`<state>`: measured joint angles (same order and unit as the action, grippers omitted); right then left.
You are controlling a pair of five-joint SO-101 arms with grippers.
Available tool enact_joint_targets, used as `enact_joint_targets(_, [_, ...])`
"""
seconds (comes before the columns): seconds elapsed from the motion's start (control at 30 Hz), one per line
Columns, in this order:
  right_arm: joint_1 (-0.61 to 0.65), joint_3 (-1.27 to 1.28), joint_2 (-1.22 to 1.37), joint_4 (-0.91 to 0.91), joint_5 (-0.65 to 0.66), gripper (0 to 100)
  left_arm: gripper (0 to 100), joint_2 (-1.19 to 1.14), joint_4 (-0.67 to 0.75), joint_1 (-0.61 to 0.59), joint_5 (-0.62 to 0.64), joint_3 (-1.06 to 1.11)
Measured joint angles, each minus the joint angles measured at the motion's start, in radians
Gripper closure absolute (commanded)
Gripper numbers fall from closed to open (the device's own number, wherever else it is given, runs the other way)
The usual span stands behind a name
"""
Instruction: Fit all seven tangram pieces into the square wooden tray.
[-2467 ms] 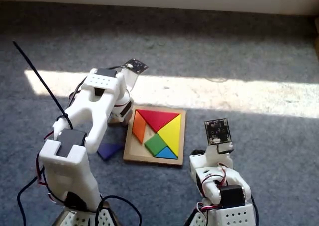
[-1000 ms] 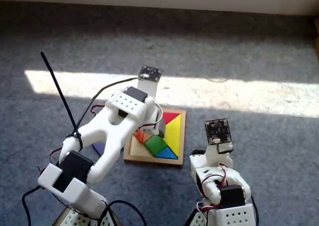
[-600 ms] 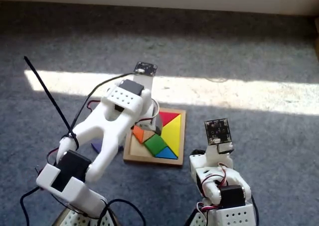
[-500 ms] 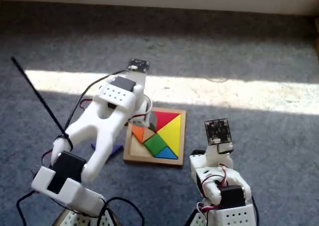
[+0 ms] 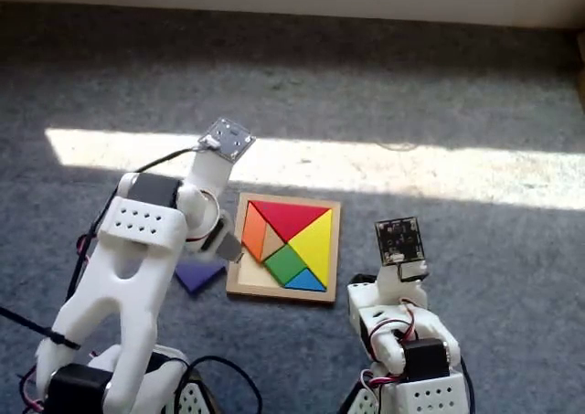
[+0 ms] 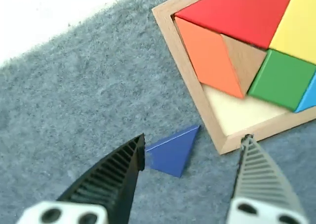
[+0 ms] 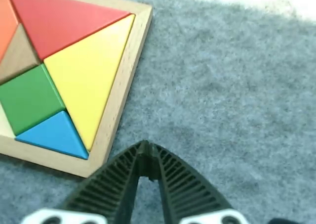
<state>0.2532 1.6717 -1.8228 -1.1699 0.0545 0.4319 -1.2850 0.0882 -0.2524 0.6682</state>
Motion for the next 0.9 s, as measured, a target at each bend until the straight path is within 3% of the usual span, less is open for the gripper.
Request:
enact_joint_targets(0.23, [0.000,0.000,0.000,0.000,0.000,99.4,70,0.005,0.000,-0.106,-0.414,0.107])
enact_joint_targets(0.33, [0.000,0.000,0.000,0.000,0.000,99.4,70,0.005,0.034,-0.115,-0.537,0.164])
enact_joint_targets(0.6, [0.000,0.000,0.000,0.000,0.000,99.4,70,0.005,0.278,-0.123,-0.701,0.350])
enact_joint_targets(0.9, [0.000,0.000,0.000,0.000,0.000,99.4,70,0.005,0.310,-0.146,-0.772,0.385])
